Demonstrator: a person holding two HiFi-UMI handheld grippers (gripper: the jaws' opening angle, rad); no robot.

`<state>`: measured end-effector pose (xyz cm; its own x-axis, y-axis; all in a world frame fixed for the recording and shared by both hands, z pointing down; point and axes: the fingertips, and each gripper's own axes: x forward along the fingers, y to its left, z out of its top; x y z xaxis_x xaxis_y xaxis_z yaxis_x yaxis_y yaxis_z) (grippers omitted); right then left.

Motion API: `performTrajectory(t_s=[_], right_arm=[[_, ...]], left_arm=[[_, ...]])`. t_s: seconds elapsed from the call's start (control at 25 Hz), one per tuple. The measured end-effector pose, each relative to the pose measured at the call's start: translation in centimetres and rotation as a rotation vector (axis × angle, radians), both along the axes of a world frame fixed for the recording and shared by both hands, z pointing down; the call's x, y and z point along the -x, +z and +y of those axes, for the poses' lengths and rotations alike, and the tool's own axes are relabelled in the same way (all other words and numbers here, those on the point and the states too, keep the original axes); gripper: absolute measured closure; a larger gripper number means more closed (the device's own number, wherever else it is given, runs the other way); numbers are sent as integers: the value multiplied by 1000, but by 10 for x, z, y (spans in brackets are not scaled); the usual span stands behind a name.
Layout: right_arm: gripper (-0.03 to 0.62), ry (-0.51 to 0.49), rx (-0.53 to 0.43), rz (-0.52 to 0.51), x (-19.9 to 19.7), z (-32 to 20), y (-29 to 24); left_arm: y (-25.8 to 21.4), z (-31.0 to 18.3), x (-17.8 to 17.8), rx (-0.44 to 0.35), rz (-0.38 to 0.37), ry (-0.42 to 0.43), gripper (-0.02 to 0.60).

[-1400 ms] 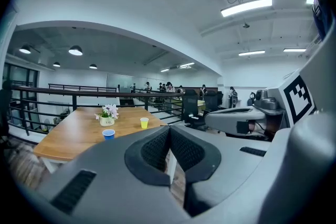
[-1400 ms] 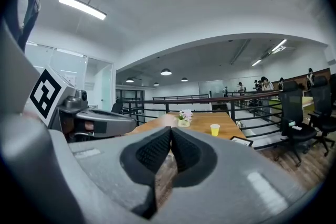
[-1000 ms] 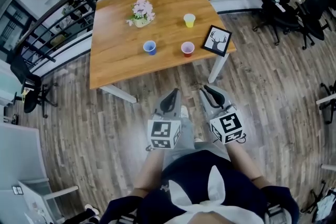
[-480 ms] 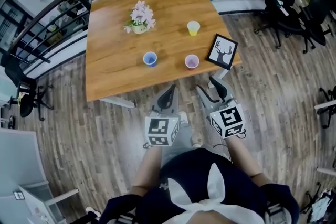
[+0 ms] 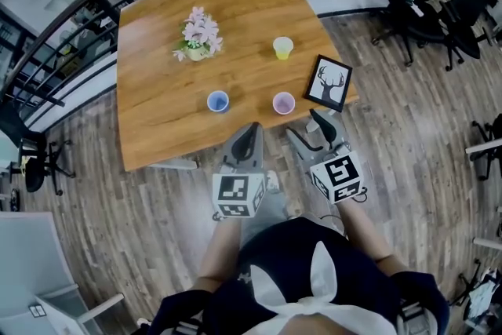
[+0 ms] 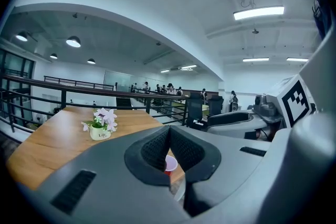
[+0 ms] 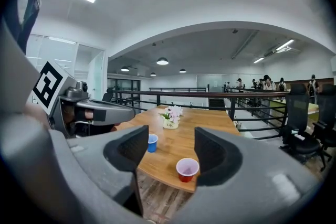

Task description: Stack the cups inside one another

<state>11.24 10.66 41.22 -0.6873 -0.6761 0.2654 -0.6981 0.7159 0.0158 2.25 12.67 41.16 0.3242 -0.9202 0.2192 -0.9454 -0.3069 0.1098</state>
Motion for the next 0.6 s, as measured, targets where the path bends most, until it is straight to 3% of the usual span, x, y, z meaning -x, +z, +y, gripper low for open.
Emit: performTrajectory(t_s=[0.12,0.36,0.6], right_arm=[[322,5,4,15,4,-11,5],[256,-6,71,55,16,-29,31],[256,3,107,86,26,-43,58]], left_arm=[[2,-12,7,4,7,5,565],[14,-31,23,26,8,15,565],[30,-43,34,51,-4,49,565]])
